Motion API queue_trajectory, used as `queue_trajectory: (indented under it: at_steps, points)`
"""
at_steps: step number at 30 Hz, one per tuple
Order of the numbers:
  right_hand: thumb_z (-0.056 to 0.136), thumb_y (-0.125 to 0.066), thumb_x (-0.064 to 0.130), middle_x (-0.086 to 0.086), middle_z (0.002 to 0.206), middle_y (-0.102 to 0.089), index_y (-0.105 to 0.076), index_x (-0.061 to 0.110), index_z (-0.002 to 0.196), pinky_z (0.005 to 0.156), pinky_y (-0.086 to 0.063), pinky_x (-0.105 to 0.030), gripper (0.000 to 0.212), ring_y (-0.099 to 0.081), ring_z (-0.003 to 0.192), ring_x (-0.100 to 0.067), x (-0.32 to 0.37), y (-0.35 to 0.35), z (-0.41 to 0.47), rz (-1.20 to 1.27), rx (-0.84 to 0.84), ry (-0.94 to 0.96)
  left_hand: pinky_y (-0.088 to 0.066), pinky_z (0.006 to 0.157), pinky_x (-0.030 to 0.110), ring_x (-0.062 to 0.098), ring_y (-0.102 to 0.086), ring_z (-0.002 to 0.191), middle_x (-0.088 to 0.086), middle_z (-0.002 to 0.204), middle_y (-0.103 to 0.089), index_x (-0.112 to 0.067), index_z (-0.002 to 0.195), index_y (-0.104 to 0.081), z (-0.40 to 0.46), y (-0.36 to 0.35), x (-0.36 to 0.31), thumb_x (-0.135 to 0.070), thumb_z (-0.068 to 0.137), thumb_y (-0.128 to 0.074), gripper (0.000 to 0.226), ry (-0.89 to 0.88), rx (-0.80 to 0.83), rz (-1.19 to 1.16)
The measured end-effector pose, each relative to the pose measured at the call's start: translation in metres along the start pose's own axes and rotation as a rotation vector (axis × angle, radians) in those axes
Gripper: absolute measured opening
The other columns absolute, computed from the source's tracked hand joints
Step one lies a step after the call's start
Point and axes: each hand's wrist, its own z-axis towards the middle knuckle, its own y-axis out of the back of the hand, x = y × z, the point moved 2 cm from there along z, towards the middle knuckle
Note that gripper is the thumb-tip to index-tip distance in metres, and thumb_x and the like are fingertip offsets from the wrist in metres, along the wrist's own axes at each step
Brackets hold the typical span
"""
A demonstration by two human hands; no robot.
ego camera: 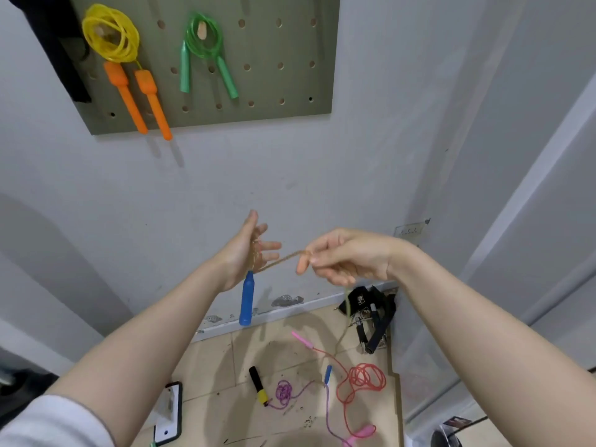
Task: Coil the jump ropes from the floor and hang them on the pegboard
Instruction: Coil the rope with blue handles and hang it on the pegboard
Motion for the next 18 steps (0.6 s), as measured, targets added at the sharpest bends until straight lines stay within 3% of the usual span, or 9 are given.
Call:
queue_trajectory:
  at_steps: [2,4,7,9,11,12,14,16,18]
  points:
    - [0.084,-0.059,0.010,0.006,0.046,-0.044,-0.069,0.011,0.073,0.046,-0.040,-0.014,0.015,-0.048,0.042,-0.007,0.007,0.011,0.006,0.124,-0.213,0.169,-0.048,0.089,0.032,0.029,-0.066,0.090,0.019,0.113,-0.060,-0.007,0.142,-0.033,-0.010,-0.011,0.003,-0.065,0.089,-0.010,0.082,0.030,0.167,0.134]
    - [0.086,-0.058,0.012,0.008,0.045,-0.041,-0.067,0.012,0.069,0.054,-0.042,-0.017,0.020,-0.046,0.046,-0.008,0.004,0.024,0.013,0.223,-0.465,0.272,-0.046,0.094,0.034,0.022,-0.065,0.060,0.018,0.102,-0.067,-0.003,0.129,-0.049,-0.025,-0.027,-0.005,-0.071,0.083,-0.003,0.094,0.040,0.399,0.258]
    - [0.091,-0.056,0.018,0.005,0.049,-0.049,-0.064,0.007,0.076,0.059,-0.039,-0.023,0.020,-0.045,0.051,-0.012,-0.007,0.032,0.018,0.130,-0.650,0.234,-0.052,0.081,0.028,0.011,-0.050,0.034,0.017,0.095,-0.071,0.000,0.107,-0.065,-0.040,-0.048,-0.029,-0.078,0.076,-0.013,0.099,0.018,0.727,0.146]
    - [0.091,-0.055,0.026,-0.015,0.072,-0.065,-0.066,0.000,0.093,0.066,-0.045,-0.026,0.028,-0.056,0.067,-0.025,-0.017,0.024,0.020,-0.017,-0.607,0.139,-0.053,0.079,0.027,0.012,-0.059,0.042,0.017,0.096,-0.071,-0.001,0.107,-0.068,-0.041,-0.053,-0.041,-0.077,0.075,-0.036,0.089,-0.043,0.889,-0.048]
    - [0.094,-0.052,0.029,-0.020,0.081,-0.065,-0.067,0.014,0.100,0.064,-0.048,-0.019,0.023,-0.061,0.073,-0.027,-0.025,0.013,0.022,-0.163,-0.525,0.084,-0.053,0.085,0.031,0.021,-0.071,0.073,0.018,0.107,-0.069,-0.003,0.120,-0.061,-0.038,-0.050,-0.049,-0.067,0.077,-0.049,0.078,-0.088,0.973,-0.259]
    - [0.095,-0.050,0.032,-0.012,0.071,-0.063,-0.067,0.021,0.091,0.060,-0.047,-0.019,0.021,-0.060,0.063,-0.020,-0.029,0.009,0.022,-0.186,-0.488,0.062,-0.053,0.086,0.034,0.026,-0.070,0.088,0.019,0.113,-0.066,-0.003,0.124,-0.057,-0.034,-0.047,-0.050,-0.062,0.079,-0.053,0.074,-0.097,0.964,-0.361]
    - [0.097,-0.045,0.034,0.001,0.054,-0.054,-0.060,0.017,0.078,0.051,-0.040,-0.018,0.030,-0.050,0.047,-0.010,-0.040,0.005,0.021,-0.153,-0.379,-0.032,-0.057,0.080,0.035,0.030,-0.066,0.102,0.018,0.120,-0.063,-0.006,0.123,-0.059,-0.024,-0.042,-0.053,-0.056,0.078,-0.055,0.067,-0.133,0.820,-0.478]
    - [0.097,-0.046,0.029,0.002,0.053,-0.051,-0.057,0.013,0.085,0.037,-0.028,-0.016,0.023,-0.045,0.039,-0.008,-0.049,0.006,0.014,-0.152,-0.267,-0.163,-0.058,0.078,0.034,0.030,-0.066,0.102,0.014,0.121,-0.063,-0.011,0.122,-0.060,-0.011,-0.034,-0.053,-0.056,0.082,-0.045,0.063,-0.173,0.545,-0.491]
    - [0.095,-0.051,0.026,-0.001,0.059,-0.053,-0.052,0.014,0.099,0.030,-0.020,-0.014,0.013,-0.044,0.034,-0.007,-0.052,0.006,0.001,-0.170,-0.161,-0.313,-0.052,0.089,0.037,0.030,-0.064,0.105,0.012,0.128,-0.058,-0.012,0.132,-0.047,0.008,-0.023,-0.046,-0.055,0.090,-0.034,0.061,-0.158,0.263,-0.473]
